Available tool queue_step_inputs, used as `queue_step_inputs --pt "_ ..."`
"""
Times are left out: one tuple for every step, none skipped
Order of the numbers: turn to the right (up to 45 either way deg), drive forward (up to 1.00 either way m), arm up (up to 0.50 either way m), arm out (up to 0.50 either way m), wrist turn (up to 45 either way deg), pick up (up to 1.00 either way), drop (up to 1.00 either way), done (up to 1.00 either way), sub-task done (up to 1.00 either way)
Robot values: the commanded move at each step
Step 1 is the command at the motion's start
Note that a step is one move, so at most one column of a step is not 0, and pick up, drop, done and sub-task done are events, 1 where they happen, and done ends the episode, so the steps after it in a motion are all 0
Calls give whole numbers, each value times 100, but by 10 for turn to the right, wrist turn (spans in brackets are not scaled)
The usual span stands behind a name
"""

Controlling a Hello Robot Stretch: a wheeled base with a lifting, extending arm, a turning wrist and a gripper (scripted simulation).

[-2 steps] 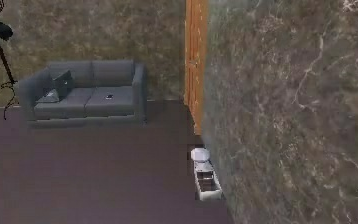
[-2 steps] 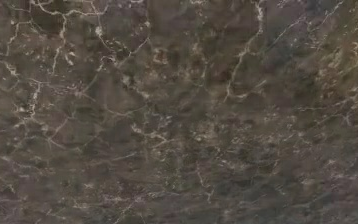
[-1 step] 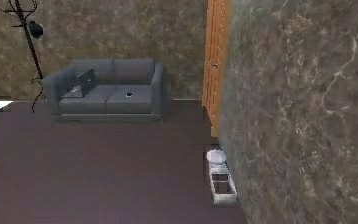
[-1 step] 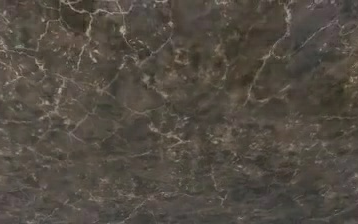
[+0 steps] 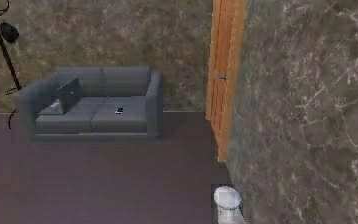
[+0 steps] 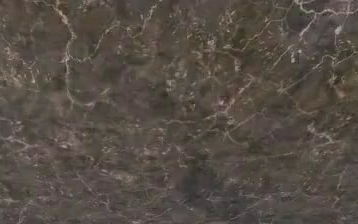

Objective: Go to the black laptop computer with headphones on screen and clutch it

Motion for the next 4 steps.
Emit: queue_step_inputs --pt "-450 0 0 0 0 0 0 0 0" --pt "-210 0 0 0 0 0 0 0 0" --pt "0 100 0 0 0 0 0 0 0" --pt "-90 0 0 0 0 0 0 0 0"
